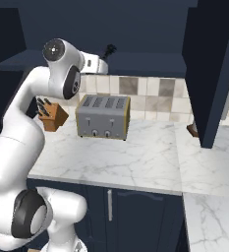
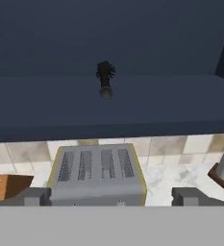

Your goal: Pick up the bar soap and dish brush from the sink, and place them back in the cabinet, and close the cabinet doors.

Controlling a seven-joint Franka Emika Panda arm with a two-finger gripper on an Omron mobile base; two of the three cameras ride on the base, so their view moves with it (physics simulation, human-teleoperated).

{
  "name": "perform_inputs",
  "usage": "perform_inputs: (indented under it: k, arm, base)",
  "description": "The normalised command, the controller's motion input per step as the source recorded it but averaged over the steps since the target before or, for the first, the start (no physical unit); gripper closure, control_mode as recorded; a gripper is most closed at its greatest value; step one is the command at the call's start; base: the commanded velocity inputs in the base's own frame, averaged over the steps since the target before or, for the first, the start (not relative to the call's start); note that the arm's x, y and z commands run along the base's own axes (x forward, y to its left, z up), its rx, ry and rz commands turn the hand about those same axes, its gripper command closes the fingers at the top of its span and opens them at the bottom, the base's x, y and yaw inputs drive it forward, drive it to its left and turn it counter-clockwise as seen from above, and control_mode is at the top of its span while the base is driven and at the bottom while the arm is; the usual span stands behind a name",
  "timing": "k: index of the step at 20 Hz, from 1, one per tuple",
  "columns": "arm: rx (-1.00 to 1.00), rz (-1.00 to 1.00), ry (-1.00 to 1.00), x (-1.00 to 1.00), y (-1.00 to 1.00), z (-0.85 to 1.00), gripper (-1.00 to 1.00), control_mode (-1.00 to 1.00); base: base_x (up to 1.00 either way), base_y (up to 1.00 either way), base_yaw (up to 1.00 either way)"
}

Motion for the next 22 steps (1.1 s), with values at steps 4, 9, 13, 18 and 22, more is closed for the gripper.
perform_inputs:
  k: [4,9,13,18,22]
  arm:
    - [0.0,0.0,0.04,-0.7,0.0,0.0,-1.0,-1.0]
    - [0.0,0.0,0.04,-0.65,0.0,-0.01,-1.0,-1.0]
    - [0.0,0.0,0.02,-0.73,-0.03,-0.03,-1.0,-1.0]
    - [0.0,0.0,0.04,-0.78,-0.07,0.0,-1.0,-1.0]
    - [0.0,0.0,0.06,-0.75,-0.01,0.0,-1.0,-1.0]
  base:
    - [0.0,0.0,0.0]
    - [0.0,0.0,0.0]
    - [0.0,0.0,0.0]
    - [0.0,0.0,0.0]
    - [0.0,0.0,0.0]
